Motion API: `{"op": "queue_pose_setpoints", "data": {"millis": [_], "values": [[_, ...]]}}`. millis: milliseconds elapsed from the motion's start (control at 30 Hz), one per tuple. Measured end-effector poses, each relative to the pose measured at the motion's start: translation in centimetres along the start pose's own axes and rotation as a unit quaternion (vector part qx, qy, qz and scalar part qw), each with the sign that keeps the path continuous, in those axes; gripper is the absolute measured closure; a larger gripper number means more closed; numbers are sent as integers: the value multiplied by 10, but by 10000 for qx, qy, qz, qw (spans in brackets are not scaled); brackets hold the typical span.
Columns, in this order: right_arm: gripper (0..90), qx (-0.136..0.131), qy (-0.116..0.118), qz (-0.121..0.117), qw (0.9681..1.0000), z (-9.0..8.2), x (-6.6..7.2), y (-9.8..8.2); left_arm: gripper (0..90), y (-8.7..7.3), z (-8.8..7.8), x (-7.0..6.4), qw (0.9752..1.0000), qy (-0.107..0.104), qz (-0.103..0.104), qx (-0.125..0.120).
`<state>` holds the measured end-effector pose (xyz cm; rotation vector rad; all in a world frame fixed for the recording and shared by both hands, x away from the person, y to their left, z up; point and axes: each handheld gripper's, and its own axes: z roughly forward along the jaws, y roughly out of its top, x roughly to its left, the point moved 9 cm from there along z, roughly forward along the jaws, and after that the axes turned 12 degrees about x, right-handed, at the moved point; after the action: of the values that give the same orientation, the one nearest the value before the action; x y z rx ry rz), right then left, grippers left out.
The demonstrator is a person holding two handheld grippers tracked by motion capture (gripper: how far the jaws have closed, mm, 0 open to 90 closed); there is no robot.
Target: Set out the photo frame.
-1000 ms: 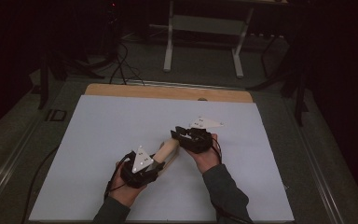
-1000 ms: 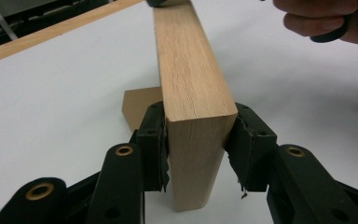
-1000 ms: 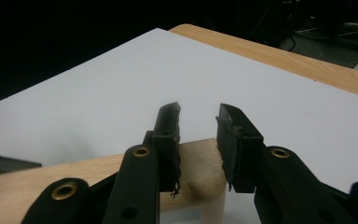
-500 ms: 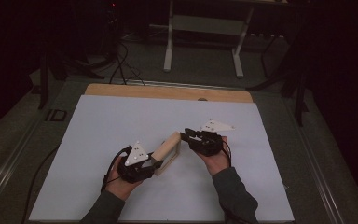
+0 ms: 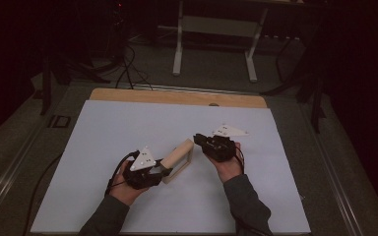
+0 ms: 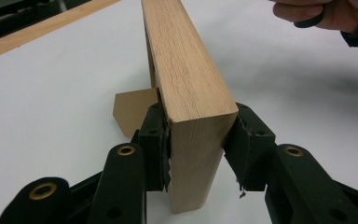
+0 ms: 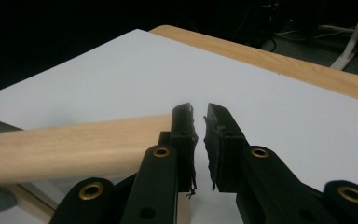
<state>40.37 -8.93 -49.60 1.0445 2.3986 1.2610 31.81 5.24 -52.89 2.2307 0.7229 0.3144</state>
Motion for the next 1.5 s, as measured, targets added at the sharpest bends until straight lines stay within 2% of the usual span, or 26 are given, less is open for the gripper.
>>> {"op": "queue_pose_setpoints", "data": {"millis": [167,300,400,500,567,733,1067,1233,1300,1500], "values": [[785,-102,68,1,9999,2,7,12,619,0,1,0,9999,-49,87,-54],[778,-1,61,-44,10000,10,11,17,619,2,3,0,9998,-79,167,-90],[783,194,-17,-14,9998,19,9,12,618,4,5,1,9997,-114,147,-149],[795,200,23,52,9998,19,7,11,616,5,6,2,9997,-117,181,-140],[809,267,-44,-24,9996,18,7,11,614,6,7,4,9997,-96,182,-99],[814,355,-200,-77,9991,16,6,11,605,6,8,10,9999,-34,35,-122],[815,309,-132,82,9994,4,1,4,580,6,13,26,9995,194,-228,-129],[793,234,8,145,9996,0,4,4,584,7,16,32,9987,228,-412,-183],[790,262,-34,88,9996,0,6,4,584,7,17,33,9986,217,-437,-204],[796,318,26,195,9993,1,6,5,589,7,17,35,9988,204,-395,-221]]}}
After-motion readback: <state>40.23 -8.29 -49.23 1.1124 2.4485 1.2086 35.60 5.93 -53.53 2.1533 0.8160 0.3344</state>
